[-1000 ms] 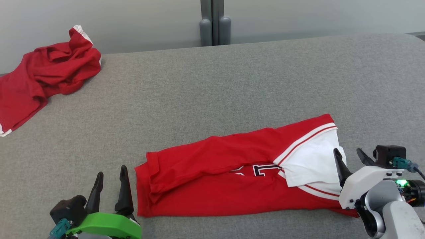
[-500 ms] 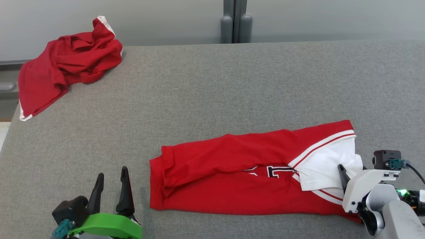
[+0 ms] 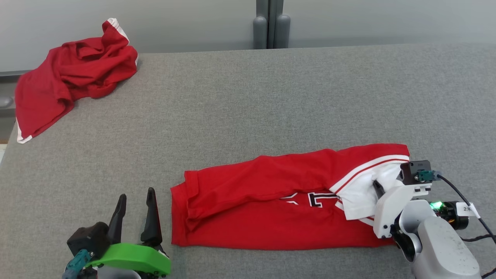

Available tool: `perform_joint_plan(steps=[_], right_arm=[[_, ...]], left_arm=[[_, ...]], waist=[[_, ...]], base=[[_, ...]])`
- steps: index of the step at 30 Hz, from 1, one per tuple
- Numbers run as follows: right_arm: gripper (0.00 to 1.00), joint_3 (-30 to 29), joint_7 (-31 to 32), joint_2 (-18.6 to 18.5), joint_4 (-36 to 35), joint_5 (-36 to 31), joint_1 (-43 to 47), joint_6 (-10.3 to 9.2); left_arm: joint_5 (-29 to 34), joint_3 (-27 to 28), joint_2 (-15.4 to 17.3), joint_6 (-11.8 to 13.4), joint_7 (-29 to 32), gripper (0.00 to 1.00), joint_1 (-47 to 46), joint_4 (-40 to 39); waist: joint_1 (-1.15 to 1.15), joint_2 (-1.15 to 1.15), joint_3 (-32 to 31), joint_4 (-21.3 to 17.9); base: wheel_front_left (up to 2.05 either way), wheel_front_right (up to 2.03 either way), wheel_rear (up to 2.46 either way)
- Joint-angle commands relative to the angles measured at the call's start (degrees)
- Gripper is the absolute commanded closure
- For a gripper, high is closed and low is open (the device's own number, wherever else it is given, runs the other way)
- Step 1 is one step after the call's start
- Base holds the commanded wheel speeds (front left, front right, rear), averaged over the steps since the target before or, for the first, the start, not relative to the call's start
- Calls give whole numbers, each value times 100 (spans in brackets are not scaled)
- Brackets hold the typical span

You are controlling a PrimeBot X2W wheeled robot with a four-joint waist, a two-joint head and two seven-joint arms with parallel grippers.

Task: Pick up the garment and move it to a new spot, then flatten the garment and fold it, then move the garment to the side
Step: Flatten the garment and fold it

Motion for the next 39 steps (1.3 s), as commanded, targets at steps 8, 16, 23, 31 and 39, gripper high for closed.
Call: perform_joint_plan(steps=[8,16,23,31,39], right_arm=[[100,-404,-222,-352,104,56,-199,-6],[100,-1239,-158,-823,-247,28,-62,-6],[100,-1514,-58,-667,-806,122,-9,-5],[100,-705,253,-223,-1590,592,227,-4],[100,457,369,103,-2183,1145,427,-4]], left_arm=[[151,-127,-33,-71,-16,0,-207,66],[242,-309,-111,-149,16,0,-398,152],[269,-404,-155,-200,22,0,-514,256],[257,-452,-160,-228,20,0,-588,343],[183,-425,-124,-232,16,0,-532,376]], waist=[[0,0,-132,-255],[0,0,-153,-674],[0,0,-110,-924],[0,0,-158,-966],[0,0,-253,-824]], base=[[0,0,0],[0,0,0],[0,0,0],[0,0,0],[0,0,0]])
